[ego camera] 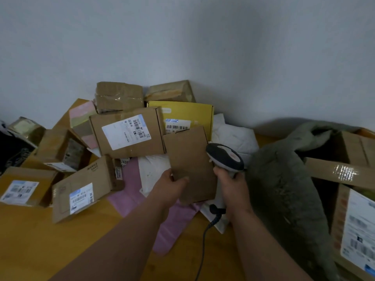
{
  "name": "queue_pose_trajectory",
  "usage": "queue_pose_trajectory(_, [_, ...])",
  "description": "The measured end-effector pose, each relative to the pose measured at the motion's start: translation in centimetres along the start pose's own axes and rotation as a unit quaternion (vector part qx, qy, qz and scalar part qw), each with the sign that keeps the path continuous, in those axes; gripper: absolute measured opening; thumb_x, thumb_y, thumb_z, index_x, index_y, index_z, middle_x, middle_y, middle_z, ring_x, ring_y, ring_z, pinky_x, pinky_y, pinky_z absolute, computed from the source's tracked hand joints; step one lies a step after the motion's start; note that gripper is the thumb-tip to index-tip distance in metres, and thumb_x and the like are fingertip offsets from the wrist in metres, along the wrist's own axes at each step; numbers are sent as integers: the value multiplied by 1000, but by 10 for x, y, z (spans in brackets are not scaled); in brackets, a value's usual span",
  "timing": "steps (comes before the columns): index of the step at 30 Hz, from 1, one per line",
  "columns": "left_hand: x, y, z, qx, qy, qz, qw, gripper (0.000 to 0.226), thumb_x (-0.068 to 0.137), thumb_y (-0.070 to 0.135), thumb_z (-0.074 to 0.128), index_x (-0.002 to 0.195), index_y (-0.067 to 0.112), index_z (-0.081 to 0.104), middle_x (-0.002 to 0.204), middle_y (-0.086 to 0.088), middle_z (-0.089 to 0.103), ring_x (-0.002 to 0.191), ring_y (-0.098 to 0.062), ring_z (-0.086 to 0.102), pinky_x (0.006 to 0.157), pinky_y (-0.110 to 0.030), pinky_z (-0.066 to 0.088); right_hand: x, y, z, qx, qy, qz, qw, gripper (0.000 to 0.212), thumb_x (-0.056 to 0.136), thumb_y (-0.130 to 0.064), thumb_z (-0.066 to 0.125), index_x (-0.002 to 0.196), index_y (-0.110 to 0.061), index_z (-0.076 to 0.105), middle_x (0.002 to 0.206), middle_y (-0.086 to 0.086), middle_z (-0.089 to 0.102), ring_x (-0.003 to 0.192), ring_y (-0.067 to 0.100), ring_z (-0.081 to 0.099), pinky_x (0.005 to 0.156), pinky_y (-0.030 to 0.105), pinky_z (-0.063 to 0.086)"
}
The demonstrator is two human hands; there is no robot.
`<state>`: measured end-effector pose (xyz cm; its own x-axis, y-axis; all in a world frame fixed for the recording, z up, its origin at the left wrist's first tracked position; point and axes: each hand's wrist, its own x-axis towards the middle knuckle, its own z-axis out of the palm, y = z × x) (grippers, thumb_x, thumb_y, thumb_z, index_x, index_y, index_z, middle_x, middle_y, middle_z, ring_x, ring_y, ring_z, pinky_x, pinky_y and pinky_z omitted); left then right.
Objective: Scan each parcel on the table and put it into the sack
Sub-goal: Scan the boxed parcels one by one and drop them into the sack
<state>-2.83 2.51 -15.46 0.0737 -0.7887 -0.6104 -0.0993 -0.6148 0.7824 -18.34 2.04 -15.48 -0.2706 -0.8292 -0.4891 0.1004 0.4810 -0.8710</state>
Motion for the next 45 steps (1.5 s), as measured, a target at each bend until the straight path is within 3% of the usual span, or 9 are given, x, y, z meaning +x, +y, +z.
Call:
queue_pose_trajectory(4, [-12,-6,-4,-54,-6,4,998,75,85,40,70,146,25,31,123,9,52,99,-9,52,81,-30,44,-20,4,-9,47,37,55,997,17,87,-31,69,102,-23,66,104,1,69,104,24,61,94,44,49])
queue_pose_trajectory(9, [-38,-10,-6,-50,-31,30,998,122,49,66,78,150,32,20,145,4,41,124,-21,47,95,-39,44,-64,11,-9,68,44,37,996,31,84,-35,70,103,-11,70,104,7,72,102,26,66,85,41,51])
queue_pose_trajectory(12, [-59,-14,-17,-61,-95,32,993,146,39,72,83,154,38,1,147,10,34,134,-24,43,106,-43,41,-92,17,-6,117,22,23,993,33,88,-31,71,113,-11,67,107,13,73,100,32,72,88,54,57])
queue_pose_trajectory(18, [-115,-35,-54,-182,-204,31,961,73,71,34,83,134,16,53,117,-13,69,106,-33,66,93,-51,53,-153,31,1,117,41,-27,992,25,91,-27,69,114,-17,67,107,4,73,97,21,68,84,40,53])
queue_pose_trajectory(24, [-162,-58,-91,-306,-296,7,905,98,37,32,99,125,8,63,125,-19,64,111,-38,64,88,-54,54,-208,50,4,142,59,-33,988,40,85,-36,72,121,-22,65,111,2,72,104,24,66,91,45,54])
queue_pose_trajectory(28, [-181,-70,-105,-267,-315,47,909,73,44,35,96,109,10,75,120,-20,67,99,-39,68,95,-58,43,-239,58,10,150,46,-70,985,41,85,-33,74,124,-25,64,121,-1,69,113,23,63,102,51,49])
queue_pose_trajectory(33, [-193,-73,-109,-252,-209,92,940,62,79,33,75,134,14,54,124,-19,65,114,-44,60,95,-70,41,-262,61,5,174,58,-109,977,46,86,-32,74,130,-28,61,127,-2,66,118,22,60,105,52,47])
queue_pose_trajectory(39, [-215,-65,-96,-79,-134,180,971,34,98,35,51,133,38,50,112,6,69,95,-14,68,77,-35,56,-270,55,-14,188,95,-141,967,44,90,-23,71,132,-22,59,123,-4,64,111,17,57,91,37,44])
queue_pose_trajectory(45, [-221,-70,-64,-39,-168,129,977,50,96,16,56,133,47,46,123,1,60,108,-28,60,87,-52,55,-281,50,-59,155,101,-160,970,28,91,-25,69,118,-28,60,103,-17,64,95,0,57,84,31,43])
